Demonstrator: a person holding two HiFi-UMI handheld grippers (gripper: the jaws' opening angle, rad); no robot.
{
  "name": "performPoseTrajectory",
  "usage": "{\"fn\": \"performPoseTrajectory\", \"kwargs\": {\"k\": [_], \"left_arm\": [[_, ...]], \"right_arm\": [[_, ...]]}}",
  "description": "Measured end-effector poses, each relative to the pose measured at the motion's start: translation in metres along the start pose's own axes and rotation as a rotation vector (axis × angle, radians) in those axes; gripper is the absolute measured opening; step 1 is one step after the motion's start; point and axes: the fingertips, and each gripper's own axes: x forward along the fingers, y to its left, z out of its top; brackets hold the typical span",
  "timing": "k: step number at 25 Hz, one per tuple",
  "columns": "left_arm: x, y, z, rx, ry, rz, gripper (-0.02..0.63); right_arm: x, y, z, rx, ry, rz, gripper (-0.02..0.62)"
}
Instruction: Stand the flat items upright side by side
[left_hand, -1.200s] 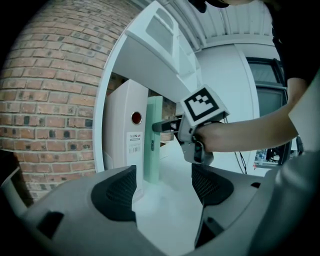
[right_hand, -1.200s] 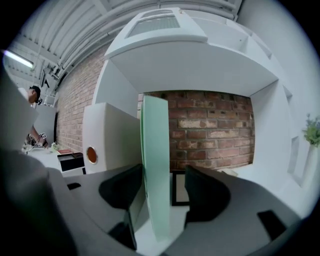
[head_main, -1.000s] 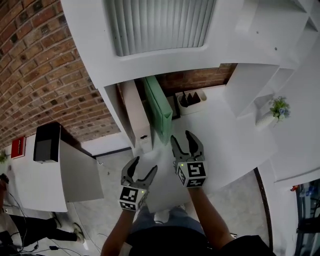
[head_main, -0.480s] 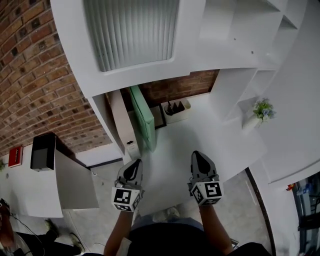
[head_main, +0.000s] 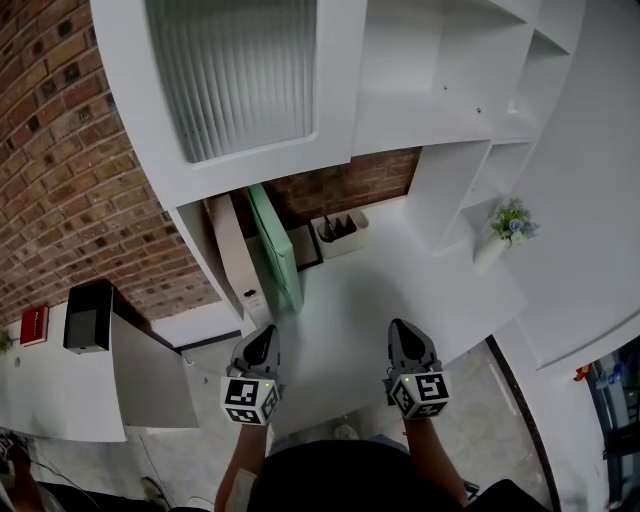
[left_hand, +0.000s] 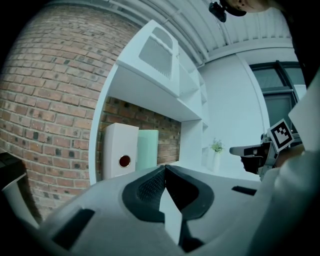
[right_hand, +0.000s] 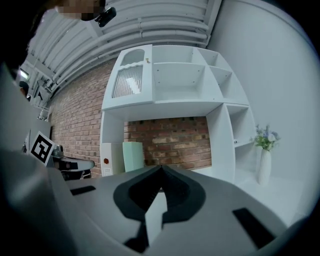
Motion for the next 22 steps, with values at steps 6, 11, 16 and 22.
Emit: {"fn": "performPoseTrajectory", "kwargs": {"k": [6, 11, 16, 22], "left_arm": [[0.0057, -0.0083, -0.0032, 0.006, 0.014, -0.021, 0.009], [0.0065, -0.0070, -0.0044, 0.007, 0.021, -0.022, 0.009], [0.0060, -0.0015, -0.0068, 0.012, 0.033, -0.014, 0.009], [0.0055, -0.0023, -0.0079, 0.009, 0.039, -0.020, 0.009]], "right_arm": [[-0.0020, -0.0029, 0.0010, -0.002, 0.000, 0.013, -0.003], [-0.0007, -0.0044, -0.0001, 0.006, 0.016, 0.011, -0.003], [0.0025, -0.0038, -0.0053, 0.017, 0.027, 0.012, -0.003], [0.0030, -0.0051, -0.0076, 0.024, 0.043, 0.002, -0.003]]}}
